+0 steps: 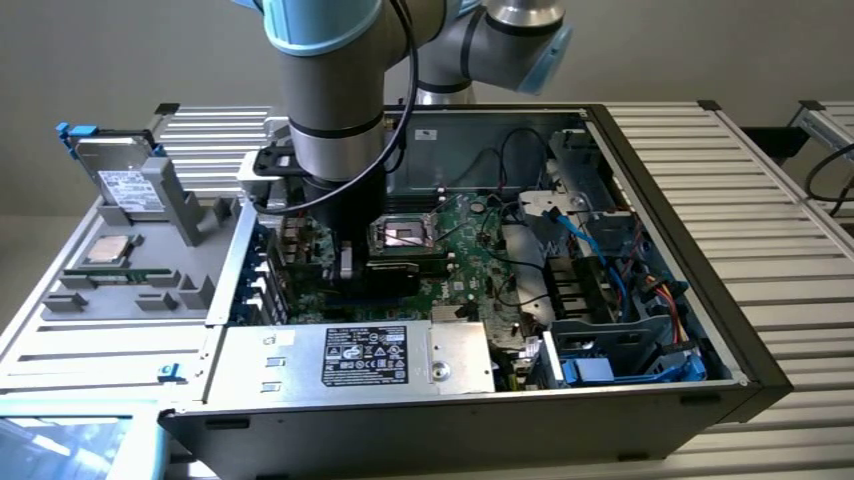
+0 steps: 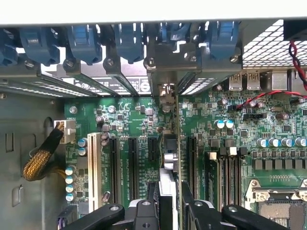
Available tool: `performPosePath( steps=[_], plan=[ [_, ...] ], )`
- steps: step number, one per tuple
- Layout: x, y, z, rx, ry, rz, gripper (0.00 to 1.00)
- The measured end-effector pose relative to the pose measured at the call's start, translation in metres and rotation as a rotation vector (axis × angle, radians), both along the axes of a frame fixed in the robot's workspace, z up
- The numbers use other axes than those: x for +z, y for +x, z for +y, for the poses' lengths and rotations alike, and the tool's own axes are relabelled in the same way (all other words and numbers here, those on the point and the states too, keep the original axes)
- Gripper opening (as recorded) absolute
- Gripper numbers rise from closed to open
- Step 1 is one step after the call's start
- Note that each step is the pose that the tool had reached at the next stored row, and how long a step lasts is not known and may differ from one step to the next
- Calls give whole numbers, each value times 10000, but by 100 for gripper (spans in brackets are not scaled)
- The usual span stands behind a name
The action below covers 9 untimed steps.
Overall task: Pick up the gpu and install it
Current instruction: 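Insert the gpu into the slot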
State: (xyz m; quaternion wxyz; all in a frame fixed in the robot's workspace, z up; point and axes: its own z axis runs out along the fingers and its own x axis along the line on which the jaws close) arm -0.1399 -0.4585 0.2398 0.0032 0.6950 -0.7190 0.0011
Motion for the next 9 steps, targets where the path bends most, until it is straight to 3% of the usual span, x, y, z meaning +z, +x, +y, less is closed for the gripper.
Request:
performPosePath(
  steps=[5, 9],
  plan=[
    [1, 6, -2, -6, -3, 23, 29],
    [1, 8, -2, -82, -4, 105, 29]
  ],
)
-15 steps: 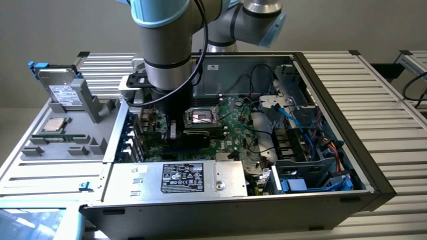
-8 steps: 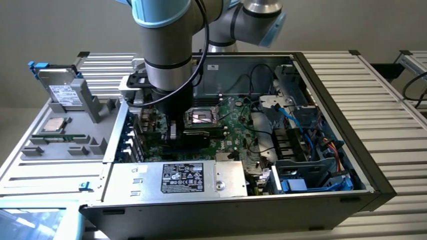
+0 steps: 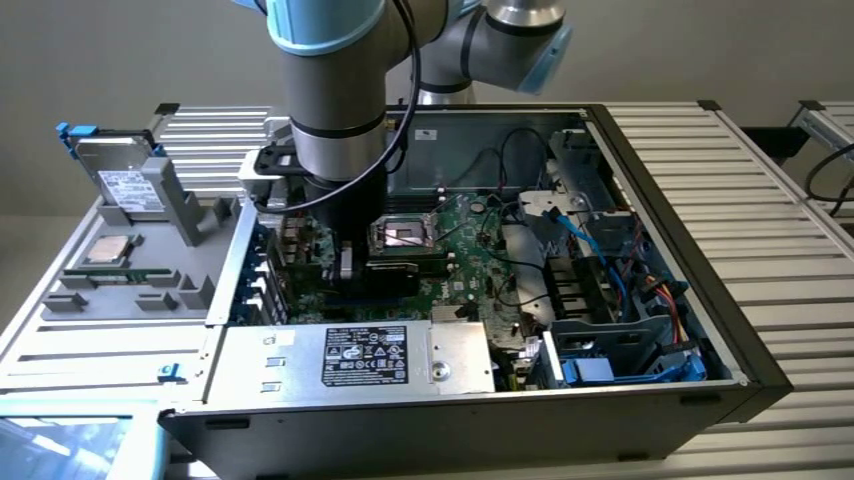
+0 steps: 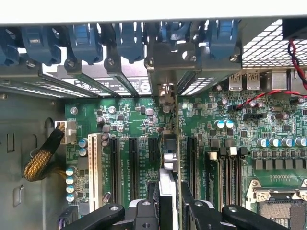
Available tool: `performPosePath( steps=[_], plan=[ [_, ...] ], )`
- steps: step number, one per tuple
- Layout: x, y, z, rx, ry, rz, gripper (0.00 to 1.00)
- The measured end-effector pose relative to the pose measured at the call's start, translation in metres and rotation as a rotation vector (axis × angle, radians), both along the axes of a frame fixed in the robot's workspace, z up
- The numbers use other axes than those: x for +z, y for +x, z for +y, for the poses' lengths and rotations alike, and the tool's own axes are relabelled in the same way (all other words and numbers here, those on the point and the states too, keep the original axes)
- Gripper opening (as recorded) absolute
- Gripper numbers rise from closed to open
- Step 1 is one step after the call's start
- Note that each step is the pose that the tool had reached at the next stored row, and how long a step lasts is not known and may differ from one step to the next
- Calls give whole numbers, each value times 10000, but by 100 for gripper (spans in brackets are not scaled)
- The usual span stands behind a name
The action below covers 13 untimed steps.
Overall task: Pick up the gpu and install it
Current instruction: 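Insert the gpu into the slot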
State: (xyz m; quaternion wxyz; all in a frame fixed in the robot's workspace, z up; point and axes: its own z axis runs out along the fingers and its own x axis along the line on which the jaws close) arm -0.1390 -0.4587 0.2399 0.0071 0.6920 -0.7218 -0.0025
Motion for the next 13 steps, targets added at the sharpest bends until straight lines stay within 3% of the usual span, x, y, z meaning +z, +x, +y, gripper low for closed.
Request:
performPosePath(
  steps=[13],
  plan=[
    [-4, 14, 0, -159, 0, 22, 29]
  ],
)
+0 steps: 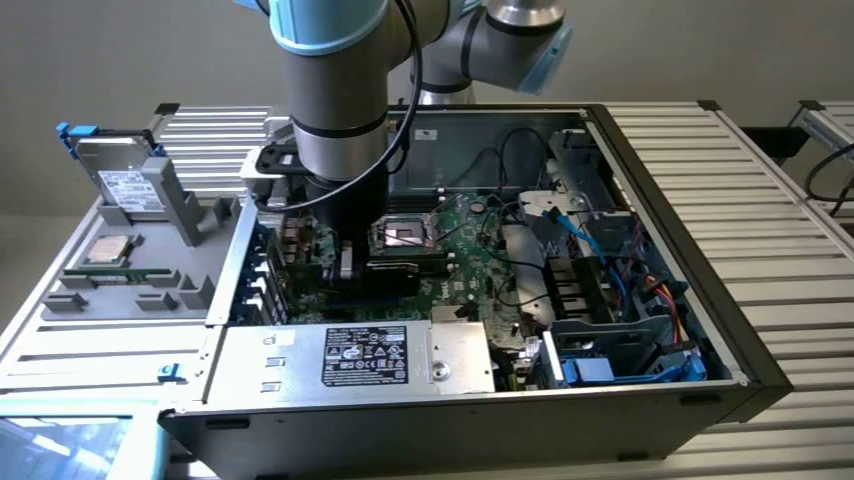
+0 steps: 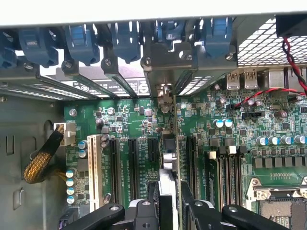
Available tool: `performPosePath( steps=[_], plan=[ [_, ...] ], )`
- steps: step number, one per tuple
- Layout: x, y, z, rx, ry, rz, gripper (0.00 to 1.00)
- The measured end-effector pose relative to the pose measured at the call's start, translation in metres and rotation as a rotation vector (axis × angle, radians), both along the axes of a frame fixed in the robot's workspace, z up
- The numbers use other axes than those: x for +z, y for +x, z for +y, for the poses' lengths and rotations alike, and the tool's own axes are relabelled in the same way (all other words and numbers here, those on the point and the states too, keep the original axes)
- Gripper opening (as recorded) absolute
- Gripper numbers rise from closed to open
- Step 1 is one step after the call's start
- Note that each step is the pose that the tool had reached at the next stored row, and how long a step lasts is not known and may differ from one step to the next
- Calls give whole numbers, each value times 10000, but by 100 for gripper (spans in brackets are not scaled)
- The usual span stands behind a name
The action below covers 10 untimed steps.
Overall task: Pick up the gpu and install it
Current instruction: 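Insert the gpu into the slot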
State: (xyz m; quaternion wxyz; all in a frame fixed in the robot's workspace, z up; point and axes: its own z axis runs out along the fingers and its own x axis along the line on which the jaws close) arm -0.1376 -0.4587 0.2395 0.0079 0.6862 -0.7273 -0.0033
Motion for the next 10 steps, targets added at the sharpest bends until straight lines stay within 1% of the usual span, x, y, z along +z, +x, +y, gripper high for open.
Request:
performPosePath(
  steps=[7, 8, 10],
  plan=[
    [-7, 1, 4, -78, -5, 11, 29],
    [-8, 1, 9, -83, -25, 12, 29],
    [-10, 1, 18, -84, -84, 10, 29]
  ],
)
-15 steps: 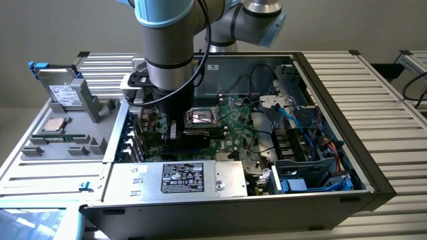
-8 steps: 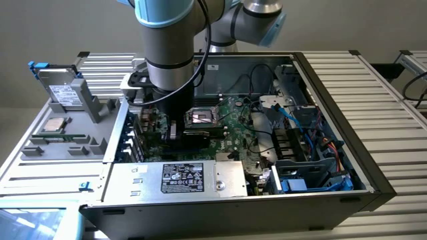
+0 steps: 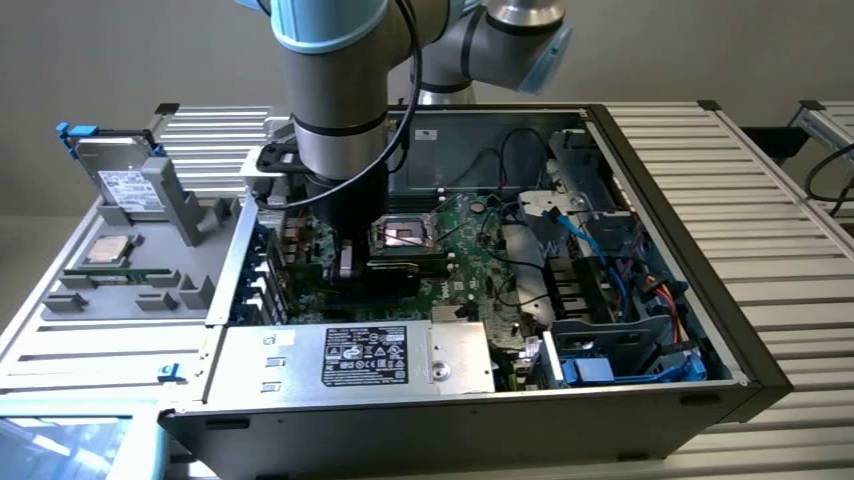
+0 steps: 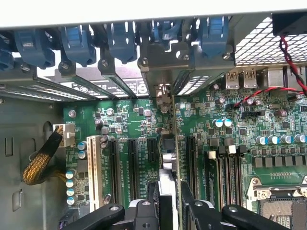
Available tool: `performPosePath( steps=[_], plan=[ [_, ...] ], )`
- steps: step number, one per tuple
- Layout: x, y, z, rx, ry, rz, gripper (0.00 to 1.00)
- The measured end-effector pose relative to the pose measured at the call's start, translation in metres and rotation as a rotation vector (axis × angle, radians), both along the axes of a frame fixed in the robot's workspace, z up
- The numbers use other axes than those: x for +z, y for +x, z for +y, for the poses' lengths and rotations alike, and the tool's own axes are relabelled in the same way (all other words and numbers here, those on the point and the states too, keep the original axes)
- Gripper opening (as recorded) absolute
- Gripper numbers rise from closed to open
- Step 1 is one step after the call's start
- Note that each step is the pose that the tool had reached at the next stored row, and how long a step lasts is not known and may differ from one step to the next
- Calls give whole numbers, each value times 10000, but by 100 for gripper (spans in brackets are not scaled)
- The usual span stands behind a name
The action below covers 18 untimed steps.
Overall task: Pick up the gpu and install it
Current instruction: 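Insert the gpu into the slot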
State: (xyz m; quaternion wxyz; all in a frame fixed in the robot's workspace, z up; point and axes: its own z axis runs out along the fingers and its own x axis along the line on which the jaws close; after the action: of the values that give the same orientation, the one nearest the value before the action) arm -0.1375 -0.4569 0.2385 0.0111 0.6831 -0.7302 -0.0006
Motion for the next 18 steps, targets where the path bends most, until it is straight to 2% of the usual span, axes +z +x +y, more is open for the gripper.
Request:
performPosePath(
  steps=[2, 7, 10, 18],
  plan=[
    [-1, 0, 0, 1, -33, -1, 29],
    [1, 0, 2, 0, -37, 0, 29],
    [-3, 0, 23, -2, -35, -4, 29],
    [-1, 0, 23, -2, -37, 0, 29]
  ],
)
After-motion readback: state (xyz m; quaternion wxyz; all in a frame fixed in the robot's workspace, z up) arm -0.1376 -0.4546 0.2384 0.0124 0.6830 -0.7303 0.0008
